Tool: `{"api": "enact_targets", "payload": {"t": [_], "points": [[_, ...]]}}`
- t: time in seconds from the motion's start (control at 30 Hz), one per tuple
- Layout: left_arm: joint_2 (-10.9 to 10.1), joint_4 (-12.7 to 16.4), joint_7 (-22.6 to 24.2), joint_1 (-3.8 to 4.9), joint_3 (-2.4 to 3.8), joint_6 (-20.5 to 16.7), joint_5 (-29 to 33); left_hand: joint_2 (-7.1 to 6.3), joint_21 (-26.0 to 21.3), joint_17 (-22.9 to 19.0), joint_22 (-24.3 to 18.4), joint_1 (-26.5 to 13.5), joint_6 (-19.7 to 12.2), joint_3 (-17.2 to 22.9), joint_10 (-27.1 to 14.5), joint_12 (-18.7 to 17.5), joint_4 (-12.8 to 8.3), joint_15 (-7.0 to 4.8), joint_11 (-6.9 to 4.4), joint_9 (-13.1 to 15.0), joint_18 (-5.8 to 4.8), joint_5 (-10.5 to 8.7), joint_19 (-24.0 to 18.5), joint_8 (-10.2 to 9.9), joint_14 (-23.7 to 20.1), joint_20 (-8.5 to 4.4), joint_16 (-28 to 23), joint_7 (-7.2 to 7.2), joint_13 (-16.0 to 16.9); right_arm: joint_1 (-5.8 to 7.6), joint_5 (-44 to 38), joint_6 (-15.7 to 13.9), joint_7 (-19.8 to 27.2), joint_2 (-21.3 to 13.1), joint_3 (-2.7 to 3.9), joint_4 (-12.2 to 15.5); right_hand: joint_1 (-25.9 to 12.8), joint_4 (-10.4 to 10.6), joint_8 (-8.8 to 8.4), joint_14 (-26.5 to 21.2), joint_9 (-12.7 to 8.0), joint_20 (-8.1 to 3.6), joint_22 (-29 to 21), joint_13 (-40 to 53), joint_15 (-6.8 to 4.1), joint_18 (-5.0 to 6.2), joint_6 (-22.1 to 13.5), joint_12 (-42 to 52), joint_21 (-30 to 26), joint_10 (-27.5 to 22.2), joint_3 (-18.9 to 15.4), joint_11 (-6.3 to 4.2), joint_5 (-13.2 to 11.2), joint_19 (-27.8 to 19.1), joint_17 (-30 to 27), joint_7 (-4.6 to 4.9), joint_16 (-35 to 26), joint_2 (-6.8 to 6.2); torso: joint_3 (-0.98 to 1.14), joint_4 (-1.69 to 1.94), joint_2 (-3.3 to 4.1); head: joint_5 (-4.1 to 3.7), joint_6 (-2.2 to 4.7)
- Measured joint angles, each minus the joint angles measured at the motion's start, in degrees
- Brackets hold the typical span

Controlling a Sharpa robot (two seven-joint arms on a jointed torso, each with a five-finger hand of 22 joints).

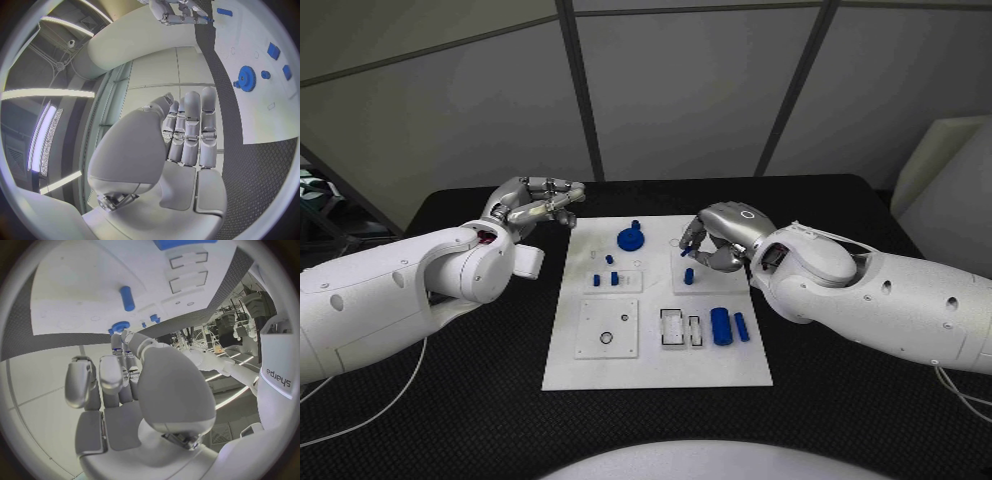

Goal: Assemble the parts on the task board

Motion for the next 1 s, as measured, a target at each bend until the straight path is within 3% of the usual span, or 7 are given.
{"api": "enact_targets", "payload": {"t": [0.17,0.37,0.53,0.67,1.0], "points": [[0.3,-0.1,0.1,0.0,0.0,0.1,0.1,0.0,0.0,0.0,0.0,0.0,0.0,0.3,0.0,0.0,0.0,0.0,0.0,0.0,0.0,0.0,0.0,-0.2,0.0,0.0,0.0,0.0,-0.1,0.0,1.0,-0.3,0.7,2.0,0.01,1.3,0.0,-0.1,-0.02,0.0,0.0,0.0,0.0,0.0,0.0,0.0,0.0,0.0,0.0,0.0,0.1,0.0,-0.1,0.0,0.0,-0.01,0.0,0.0,-0.04,0.14,0.03,1.14,-0.09],[0.9,-0.3,0.1,0.0,0.0,0.3,0.2,0.0,0.0,0.0,0.0,0.0,0.0,0.3,0.0,0.0,0.0,0.0,0.0,0.0,0.01,0.0,0.0,-0.2,0.0,0.0,0.0,0.0,0.0,0.0,2.0,0.2,1.5,5.3,-0.09,1.0,0.0,-0.1,-0.05,0.0,-0.1,0.0,0.0,-0.1,0.0,0.0,-0.1,0.0,0.0,0.0,0.1,0.0,-0.1,0.0,0.0,-0.05,0.0,-0.01,-0.13,0.16,0.08,2.83,-0.55],[1.2,-0.3,0.1,-0.01,0.0,0.4,0.2,0.0,0.0,-0.1,0.0,0.0,-0.2,0.3,0.0,0.0,0.0,0.0,0.0,0.0,0.0,0.0,0.0,-0.2,0.0,0.0,0.0,0.2,0.0,-0.34,2.4,1.7,2.1,7.9,-1.65,0.2,0.0,-0.1,-0.08,0.0,-0.2,0.0,0.0,0.0,0.0,0.0,-0.1,-0.1,0.0,0.0,0.1,0.0,-0.1,0.0,-0.1,-0.09,0.0,-0.01,-0.13,0.16,0.09,4.08,-0.94],[1.2,-0.2,0.1,-0.01,0.0,0.5,0.3,0.0,0.0,-0.1,0.0,0.0,-0.2,0.5,0.0,0.0,-0.1,0.0,0.0,0.0,0.0,0.0,0.0,-0.2,0.0,0.0,0.0,0.2,0.0,-0.82,2.7,3.2,2.4,9.7,-2.52,-0.6,0.0,-0.1,-0.22,0.0,-0.2,0.0,0.0,0.1,0.0,0.0,-0.3,-0.3,0.0,-0.2,0.1,0.19,0.5,0.0,-0.1,0.06,0.0,-0.02,-0.12,0.14,0.1,4.91,-1.27],[1.2,-0.1,0.1,0.0,0.0,0.6,0.3,-0.01,0.0,0.0,0.0,0.0,-0.2,0.5,0.0,0.0,-0.1,0.0,0.02,0.0,0.0,0.0,0.0,-0.2,0.0,0.0,0.0,0.2,0.0,-1.71,2.7,6.5,2.3,12.3,-3.05,-1.9,0.0,-0.1,-0.38,0.0,-0.1,0.0,0.0,0.0,0.0,0.01,-0.4,-0.5,0.0,-0.2,0.1,0.2,0.5,0.0,-0.2,0.0,0.0,-0.01,-0.09,0.14,0.06,6.44,-2.04]]}}
